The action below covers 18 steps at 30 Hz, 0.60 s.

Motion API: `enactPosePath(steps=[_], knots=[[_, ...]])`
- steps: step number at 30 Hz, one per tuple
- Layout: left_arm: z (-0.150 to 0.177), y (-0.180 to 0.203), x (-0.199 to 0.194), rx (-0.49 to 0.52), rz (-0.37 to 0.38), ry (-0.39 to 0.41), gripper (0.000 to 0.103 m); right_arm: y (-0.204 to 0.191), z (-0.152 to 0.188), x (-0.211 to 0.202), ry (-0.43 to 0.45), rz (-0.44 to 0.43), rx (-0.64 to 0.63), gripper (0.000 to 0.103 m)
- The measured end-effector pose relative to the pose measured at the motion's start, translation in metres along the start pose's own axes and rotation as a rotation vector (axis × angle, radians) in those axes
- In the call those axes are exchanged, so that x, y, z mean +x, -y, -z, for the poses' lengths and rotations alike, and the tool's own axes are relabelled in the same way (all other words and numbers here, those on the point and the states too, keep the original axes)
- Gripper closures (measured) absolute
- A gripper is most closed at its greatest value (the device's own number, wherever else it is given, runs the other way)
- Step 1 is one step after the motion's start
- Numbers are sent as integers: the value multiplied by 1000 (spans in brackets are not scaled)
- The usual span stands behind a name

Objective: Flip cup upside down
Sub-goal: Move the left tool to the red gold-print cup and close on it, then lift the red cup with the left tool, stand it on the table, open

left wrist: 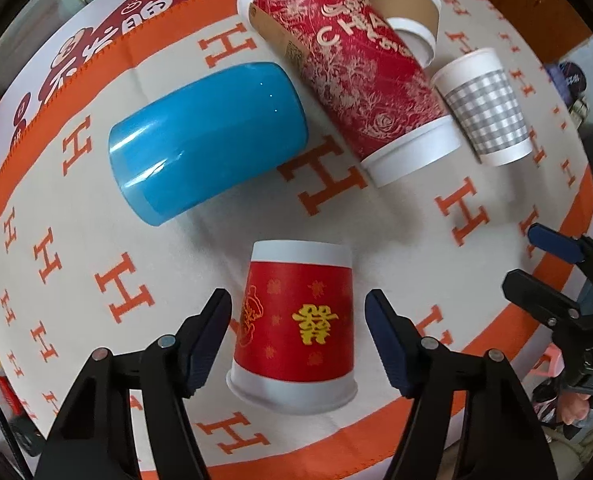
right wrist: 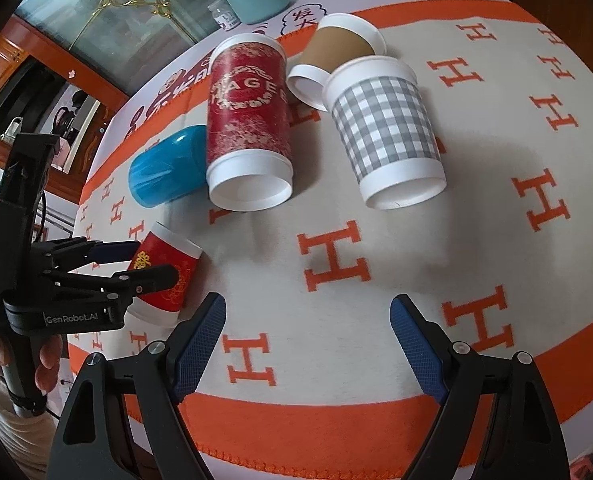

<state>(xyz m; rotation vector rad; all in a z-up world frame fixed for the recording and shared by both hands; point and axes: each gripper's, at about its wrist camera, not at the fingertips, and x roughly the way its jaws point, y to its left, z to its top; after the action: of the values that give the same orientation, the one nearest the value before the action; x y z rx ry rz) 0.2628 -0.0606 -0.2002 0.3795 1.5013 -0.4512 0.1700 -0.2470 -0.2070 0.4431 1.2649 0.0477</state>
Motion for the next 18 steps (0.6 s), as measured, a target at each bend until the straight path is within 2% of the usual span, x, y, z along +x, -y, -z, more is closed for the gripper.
enactPosePath(steps=[4, 5, 11, 18], knots=[[-7, 0, 9, 18, -29, -26, 37, 3, 1, 2, -2, 0, 6, 17], [-8, 0, 12, 25, -35, -36, 45, 4, 2, 2, -2, 0, 7, 17], [-8, 1, 13, 1, -38, -49, 46, 9, 6, 2, 6, 0, 17, 17], [13, -4, -7, -114, 35, -4, 47, 13, 10, -10, 18, -14, 30, 17]])
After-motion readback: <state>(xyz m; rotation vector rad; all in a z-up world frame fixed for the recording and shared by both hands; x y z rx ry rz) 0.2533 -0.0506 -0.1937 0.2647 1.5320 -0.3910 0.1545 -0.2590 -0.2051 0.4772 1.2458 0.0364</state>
